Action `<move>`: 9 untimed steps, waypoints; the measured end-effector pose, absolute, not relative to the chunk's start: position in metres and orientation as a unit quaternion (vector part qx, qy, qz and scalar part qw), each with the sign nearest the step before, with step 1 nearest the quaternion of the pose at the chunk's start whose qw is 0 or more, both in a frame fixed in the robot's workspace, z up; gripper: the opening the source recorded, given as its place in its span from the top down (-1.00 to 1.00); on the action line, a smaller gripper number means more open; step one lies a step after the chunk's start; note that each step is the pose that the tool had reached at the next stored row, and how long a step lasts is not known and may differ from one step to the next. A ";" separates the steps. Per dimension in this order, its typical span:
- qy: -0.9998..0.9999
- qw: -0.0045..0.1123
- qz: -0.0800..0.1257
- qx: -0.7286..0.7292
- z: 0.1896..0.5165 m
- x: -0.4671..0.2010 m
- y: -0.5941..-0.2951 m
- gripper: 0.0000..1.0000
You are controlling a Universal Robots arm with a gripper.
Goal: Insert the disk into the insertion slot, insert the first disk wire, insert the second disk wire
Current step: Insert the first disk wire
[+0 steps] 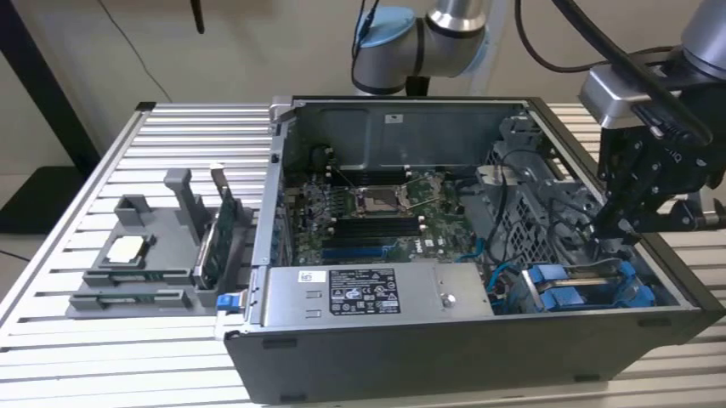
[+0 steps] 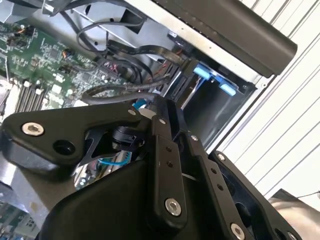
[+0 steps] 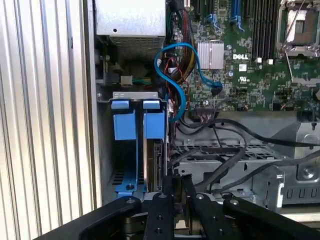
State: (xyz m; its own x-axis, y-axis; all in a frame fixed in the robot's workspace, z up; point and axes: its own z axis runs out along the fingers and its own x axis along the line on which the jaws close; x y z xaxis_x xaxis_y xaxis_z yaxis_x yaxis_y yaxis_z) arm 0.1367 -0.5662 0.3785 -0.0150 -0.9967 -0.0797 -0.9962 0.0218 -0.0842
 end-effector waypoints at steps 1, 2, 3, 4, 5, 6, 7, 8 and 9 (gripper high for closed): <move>0.712 0.057 -0.005 -0.699 0.378 0.137 -0.566 0.62; 0.712 0.055 -0.008 -0.700 0.377 0.137 -0.566 0.62; 0.712 0.053 -0.010 -0.700 0.376 0.137 -0.566 0.62; 0.712 0.052 -0.011 -0.700 0.375 0.137 -0.566 0.62; 0.712 0.052 -0.012 -0.700 0.375 0.137 -0.566 0.62; 0.712 0.052 -0.012 -0.700 0.374 0.137 -0.566 0.62; 0.712 0.052 -0.012 -0.700 0.374 0.137 -0.566 0.62; 0.712 0.052 -0.012 -0.700 0.374 0.137 -0.566 0.62; 0.712 0.052 -0.012 -0.700 0.374 0.137 -0.566 0.62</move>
State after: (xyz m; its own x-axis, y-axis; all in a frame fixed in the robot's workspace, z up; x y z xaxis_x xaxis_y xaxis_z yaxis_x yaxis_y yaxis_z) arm 0.1367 -0.5662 0.3736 -0.0147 -0.9983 -0.0566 -0.9958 0.0198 -0.0898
